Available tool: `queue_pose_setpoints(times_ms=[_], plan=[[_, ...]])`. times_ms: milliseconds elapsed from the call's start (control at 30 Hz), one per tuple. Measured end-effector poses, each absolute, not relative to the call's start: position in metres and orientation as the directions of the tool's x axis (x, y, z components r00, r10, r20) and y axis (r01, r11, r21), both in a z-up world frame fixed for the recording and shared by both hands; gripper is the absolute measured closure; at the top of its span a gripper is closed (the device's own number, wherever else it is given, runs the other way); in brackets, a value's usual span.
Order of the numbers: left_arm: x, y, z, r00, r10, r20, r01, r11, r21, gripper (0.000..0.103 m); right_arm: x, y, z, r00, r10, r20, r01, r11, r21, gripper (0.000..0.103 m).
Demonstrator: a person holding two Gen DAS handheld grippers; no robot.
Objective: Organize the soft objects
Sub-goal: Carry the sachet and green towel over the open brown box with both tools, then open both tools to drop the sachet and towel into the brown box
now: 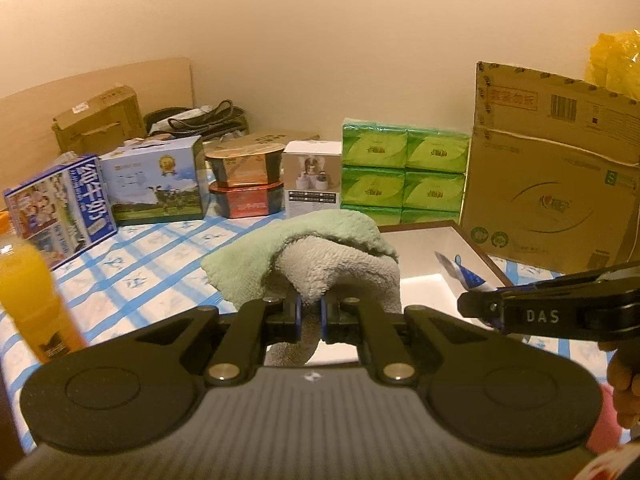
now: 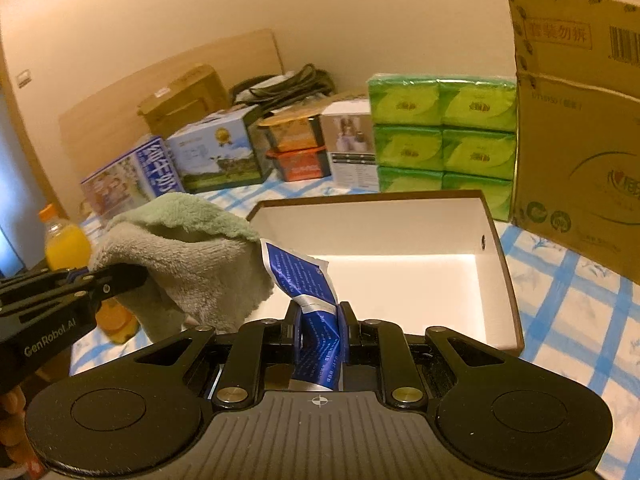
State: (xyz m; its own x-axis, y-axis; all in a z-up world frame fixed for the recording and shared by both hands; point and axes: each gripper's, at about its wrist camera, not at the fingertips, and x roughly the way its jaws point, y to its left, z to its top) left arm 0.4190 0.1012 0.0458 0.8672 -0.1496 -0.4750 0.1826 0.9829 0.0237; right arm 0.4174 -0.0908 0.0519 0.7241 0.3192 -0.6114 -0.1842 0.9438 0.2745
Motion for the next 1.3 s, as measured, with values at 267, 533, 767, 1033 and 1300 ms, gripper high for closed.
queue_pose_setpoints(times_ms=[267, 533, 767, 1033, 1300], plan=[[0.480, 0.085, 0.026, 0.844, -0.183, -0.504, 0.217, 0.976, 0.010, 0.095, 0.479, -0.105, 0.033, 0.705, 0.277, -0.653, -0.113, 0.953, 0.283, 0.085], [0.526, 0.075, 0.004, 0.816, -0.216, -0.536, 0.243, 0.970, -0.021, 0.093, 0.517, -0.117, 0.015, 0.686, 0.236, -0.688, -0.054, 0.960, 0.275, 0.085], [0.547, 0.075, -0.012, 0.790, -0.231, -0.567, 0.253, 0.967, -0.041, 0.070, 0.530, -0.129, 0.009, 0.678, 0.215, -0.703, -0.018, 0.961, 0.277, 0.085], [0.539, 0.088, -0.013, 0.791, -0.202, -0.577, 0.227, 0.973, -0.030, 0.065, 0.533, -0.136, 0.007, 0.697, 0.235, -0.677, -0.005, 0.946, 0.324, 0.053], [0.512, 0.104, 0.000, 0.791, -0.193, -0.581, 0.200, 0.978, -0.053, 0.059, 0.524, -0.148, 0.027, 0.744, 0.231, -0.626, 0.005, 0.936, 0.352, 0.033]])
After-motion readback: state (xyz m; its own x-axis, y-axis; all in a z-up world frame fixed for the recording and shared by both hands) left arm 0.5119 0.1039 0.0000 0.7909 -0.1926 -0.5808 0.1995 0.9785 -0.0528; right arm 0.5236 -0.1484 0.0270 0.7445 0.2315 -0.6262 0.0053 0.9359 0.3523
